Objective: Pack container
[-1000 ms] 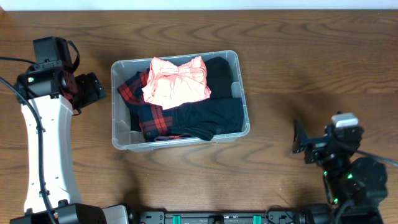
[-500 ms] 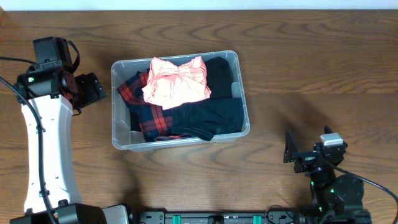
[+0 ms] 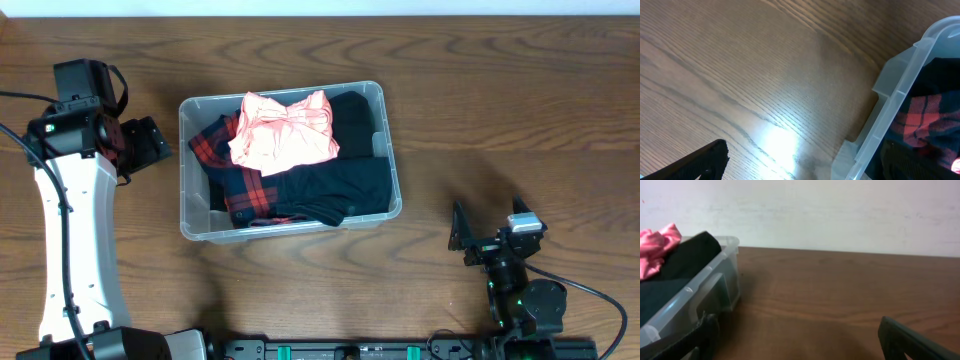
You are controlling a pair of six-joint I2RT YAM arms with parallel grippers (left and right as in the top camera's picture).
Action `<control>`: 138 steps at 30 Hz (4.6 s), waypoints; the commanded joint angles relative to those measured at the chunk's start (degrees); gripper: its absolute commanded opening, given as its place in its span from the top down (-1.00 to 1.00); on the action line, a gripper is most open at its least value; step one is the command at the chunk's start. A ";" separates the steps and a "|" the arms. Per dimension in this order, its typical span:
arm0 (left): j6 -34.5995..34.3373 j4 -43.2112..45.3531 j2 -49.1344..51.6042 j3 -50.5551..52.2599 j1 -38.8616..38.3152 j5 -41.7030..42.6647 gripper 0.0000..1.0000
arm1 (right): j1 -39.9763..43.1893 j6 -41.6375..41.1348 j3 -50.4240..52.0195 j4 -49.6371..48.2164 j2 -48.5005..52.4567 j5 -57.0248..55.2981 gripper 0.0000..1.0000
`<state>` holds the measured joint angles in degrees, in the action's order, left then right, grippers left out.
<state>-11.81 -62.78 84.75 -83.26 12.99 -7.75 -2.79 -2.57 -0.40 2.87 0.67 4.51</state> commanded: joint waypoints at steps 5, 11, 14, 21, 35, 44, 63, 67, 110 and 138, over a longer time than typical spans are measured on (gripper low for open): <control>-0.11 -0.15 0.22 -0.07 0.22 -0.63 -0.96 | 0.48 -0.72 0.09 0.90 -0.35 0.04 -0.98; -0.11 -0.15 0.22 -0.07 0.22 -0.63 -0.96 | 0.48 -0.72 0.09 0.94 -0.33 0.04 -0.99; -0.11 -0.15 0.22 -0.07 0.22 -0.66 -0.96 | 0.48 -0.72 0.09 0.94 -0.33 0.04 -0.98; -0.11 -0.15 0.22 -0.07 0.22 -0.63 -0.96 | 0.48 -0.72 0.09 0.94 -0.33 0.04 -0.99; -0.11 0.04 -12.92 6.84 -5.33 -0.44 -0.96 | 0.48 -0.72 0.09 0.94 -0.33 0.04 -0.98; -0.13 -0.72 -34.56 22.77 -9.60 2.93 -0.96 | 0.48 -0.72 0.09 0.94 -0.33 0.04 -0.98; 2.32 46.07 -68.65 58.10 -9.55 8.26 -0.96 | 0.48 -0.72 0.09 0.94 -0.33 0.04 -0.98; 2.27 48.37 -72.72 62.86 -9.55 8.79 -0.96 | 0.48 -0.72 0.09 0.94 -0.33 0.04 -0.99; 2.08 57.51 -80.37 82.31 -9.55 10.32 -0.96 | 0.48 -0.72 0.09 0.94 -0.33 0.04 -0.98; 2.08 57.53 -78.18 82.31 -9.44 10.32 -0.96 | 0.48 -0.72 0.09 0.94 -0.33 0.04 -0.98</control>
<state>-10.50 -4.47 7.62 -2.70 3.57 2.61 -2.79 -2.57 -0.40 3.60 0.69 4.49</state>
